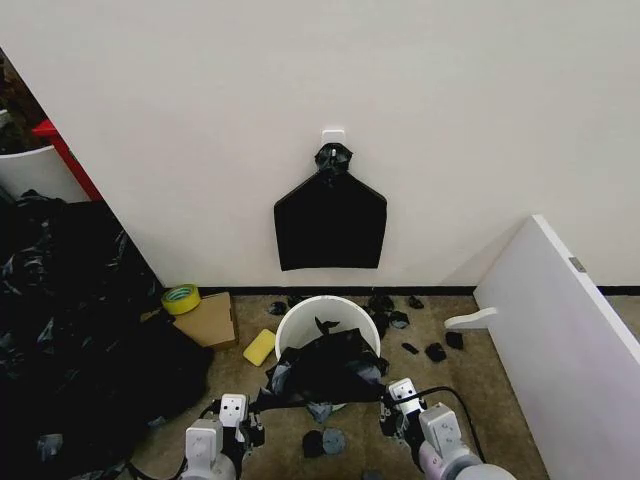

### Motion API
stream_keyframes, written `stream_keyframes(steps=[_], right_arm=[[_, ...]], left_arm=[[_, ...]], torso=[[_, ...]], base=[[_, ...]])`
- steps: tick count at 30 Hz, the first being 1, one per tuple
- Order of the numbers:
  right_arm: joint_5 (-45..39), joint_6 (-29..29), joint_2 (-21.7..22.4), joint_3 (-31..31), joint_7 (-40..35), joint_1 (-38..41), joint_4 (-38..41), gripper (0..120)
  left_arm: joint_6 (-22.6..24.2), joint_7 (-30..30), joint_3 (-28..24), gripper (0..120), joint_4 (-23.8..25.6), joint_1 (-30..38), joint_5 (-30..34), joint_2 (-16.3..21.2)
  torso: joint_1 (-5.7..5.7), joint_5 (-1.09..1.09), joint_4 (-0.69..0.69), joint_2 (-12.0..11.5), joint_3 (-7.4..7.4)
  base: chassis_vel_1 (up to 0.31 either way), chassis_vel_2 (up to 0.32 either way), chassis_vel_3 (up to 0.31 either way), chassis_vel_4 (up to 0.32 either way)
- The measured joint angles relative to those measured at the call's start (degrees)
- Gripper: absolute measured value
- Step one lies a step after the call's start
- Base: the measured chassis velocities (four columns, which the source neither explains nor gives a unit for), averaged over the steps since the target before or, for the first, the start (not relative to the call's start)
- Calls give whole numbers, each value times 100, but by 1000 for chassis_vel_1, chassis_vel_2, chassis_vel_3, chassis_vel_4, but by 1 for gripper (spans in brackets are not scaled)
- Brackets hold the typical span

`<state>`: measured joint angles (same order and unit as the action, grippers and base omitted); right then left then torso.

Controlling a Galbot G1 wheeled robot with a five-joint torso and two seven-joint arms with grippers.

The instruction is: Place the garbage bag over the trash bin.

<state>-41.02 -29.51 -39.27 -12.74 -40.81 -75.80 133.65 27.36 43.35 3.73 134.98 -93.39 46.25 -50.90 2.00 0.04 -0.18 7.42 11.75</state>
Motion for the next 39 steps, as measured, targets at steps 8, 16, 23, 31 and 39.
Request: stream_keyframes(steps=[8,16,23,31,39], right_arm=[[298,2,-112,-80,135,55,-397,0],[717,208,-254,-103,365,84,-924,0],[1057,370,-285,-28,553,107,-1259,0],[1102,481,-302,92,700,148,-1498,0],[1081,736,-234,205,778,55,-1433,0]], left_arm=[[129,96,-191,0,-337,350,84,-84],[192,172,-409,0,-757,730,103,-244],[189,183,-453,0,-918,899,118,-336],[189,226,-440,0,-1094,1011,160,-409],[182,232,-431,0,-1064,951,164,-470]], torso=[[0,0,0,0,0],[0,0,0,0,0],[0,0,0,0,0],[0,0,0,0,0],[0,0,0,0,0]], base=[[0,0,0,0],[0,0,0,0],[0,0,0,0],[0,0,0,0],[0,0,0,0]])
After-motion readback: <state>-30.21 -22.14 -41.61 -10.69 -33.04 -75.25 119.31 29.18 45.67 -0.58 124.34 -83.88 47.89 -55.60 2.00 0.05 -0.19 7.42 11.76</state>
